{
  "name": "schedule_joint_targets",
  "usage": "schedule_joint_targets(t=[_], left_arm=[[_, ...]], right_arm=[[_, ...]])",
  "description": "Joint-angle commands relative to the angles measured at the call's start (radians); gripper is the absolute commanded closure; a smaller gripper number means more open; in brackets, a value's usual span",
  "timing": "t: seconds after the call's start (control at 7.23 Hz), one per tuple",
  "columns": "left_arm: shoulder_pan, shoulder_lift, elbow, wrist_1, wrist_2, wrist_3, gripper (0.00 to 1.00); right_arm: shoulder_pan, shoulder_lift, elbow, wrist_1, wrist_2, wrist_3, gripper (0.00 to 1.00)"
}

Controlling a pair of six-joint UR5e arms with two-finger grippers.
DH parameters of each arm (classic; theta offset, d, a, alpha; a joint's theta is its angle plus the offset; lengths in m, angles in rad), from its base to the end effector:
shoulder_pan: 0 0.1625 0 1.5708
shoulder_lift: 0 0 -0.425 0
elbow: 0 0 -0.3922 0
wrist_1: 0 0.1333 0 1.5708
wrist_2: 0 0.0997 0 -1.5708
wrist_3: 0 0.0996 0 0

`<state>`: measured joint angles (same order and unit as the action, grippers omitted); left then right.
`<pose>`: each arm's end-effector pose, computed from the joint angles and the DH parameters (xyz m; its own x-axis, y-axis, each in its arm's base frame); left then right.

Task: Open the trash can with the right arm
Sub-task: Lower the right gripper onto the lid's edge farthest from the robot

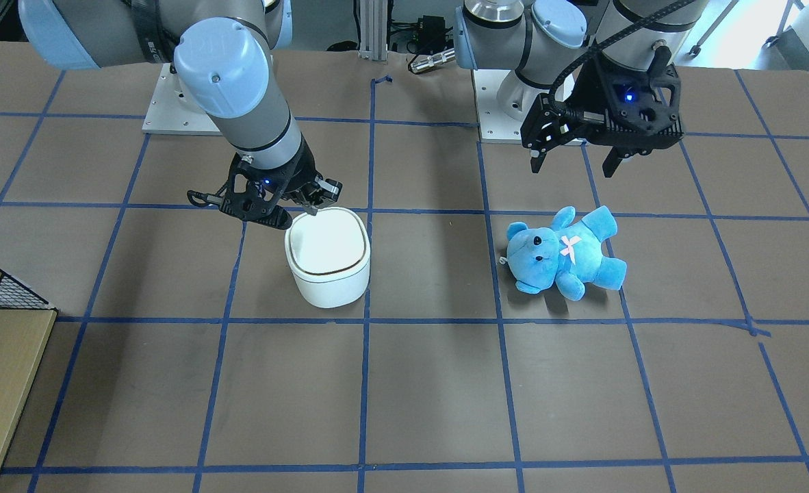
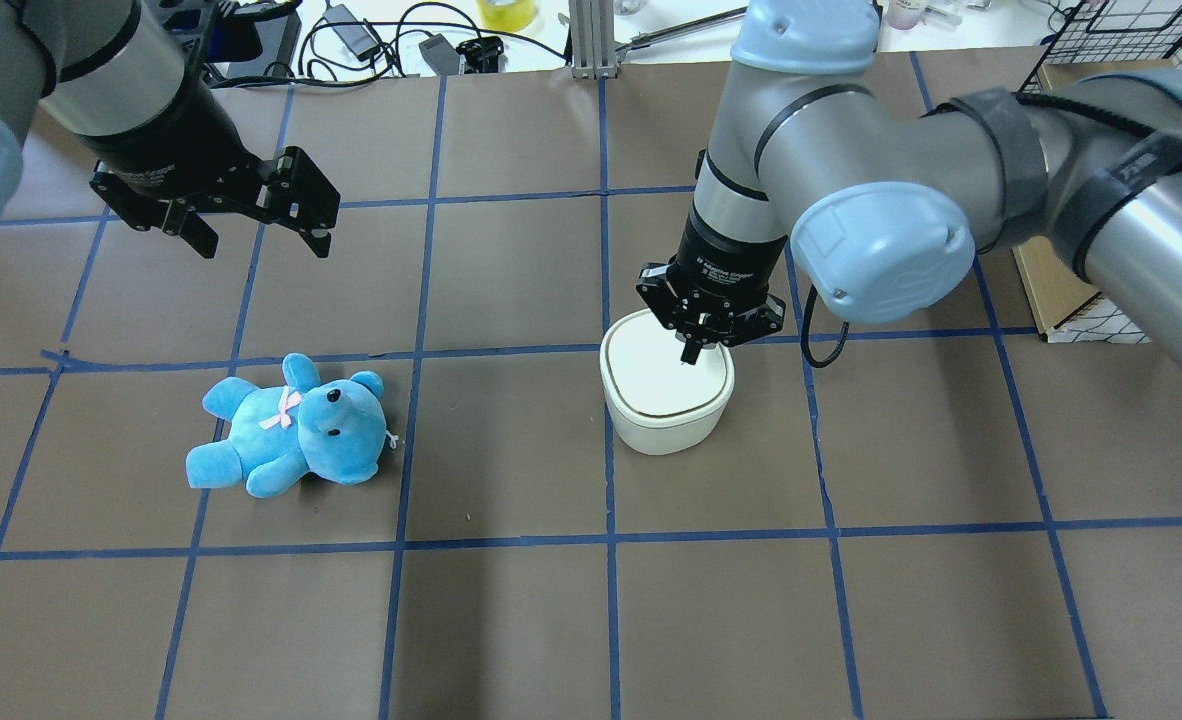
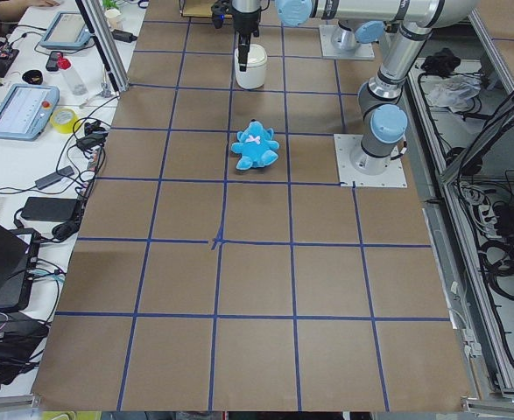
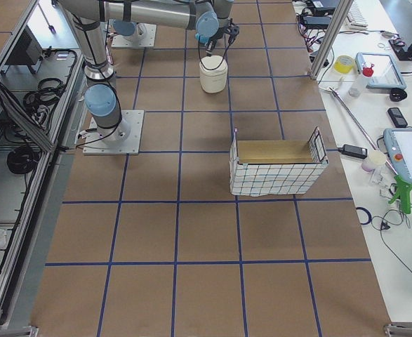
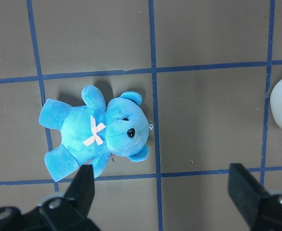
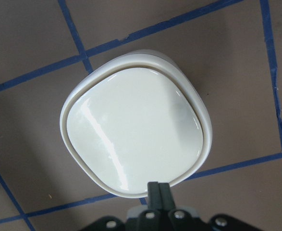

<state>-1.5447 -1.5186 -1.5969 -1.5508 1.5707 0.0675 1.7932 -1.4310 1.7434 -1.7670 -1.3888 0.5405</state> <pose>-0.1209 -0.4774 0.5023 -0.9991 0.0413 -0.0030 0.0414 0.9981 -0.0460 0.2623 -0.4739 0.3540 -0.9392 0.3301 -0.0945 0.3081 0.9318 0.1919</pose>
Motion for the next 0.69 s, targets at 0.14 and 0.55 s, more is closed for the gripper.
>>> schedule_joint_targets(t=[0.14,0.55], left_arm=[[0.0,0.0,0.0,0.0,0.0,0.0,0.0],[0.0,0.0,0.0,0.0,0.0,0.0,0.0]], right_arm=[[0.003,0.01,0.062,-0.097,0.02,0.024,1.0],[0.026,0.024,0.061,-0.178,0.045,0.029,1.0]])
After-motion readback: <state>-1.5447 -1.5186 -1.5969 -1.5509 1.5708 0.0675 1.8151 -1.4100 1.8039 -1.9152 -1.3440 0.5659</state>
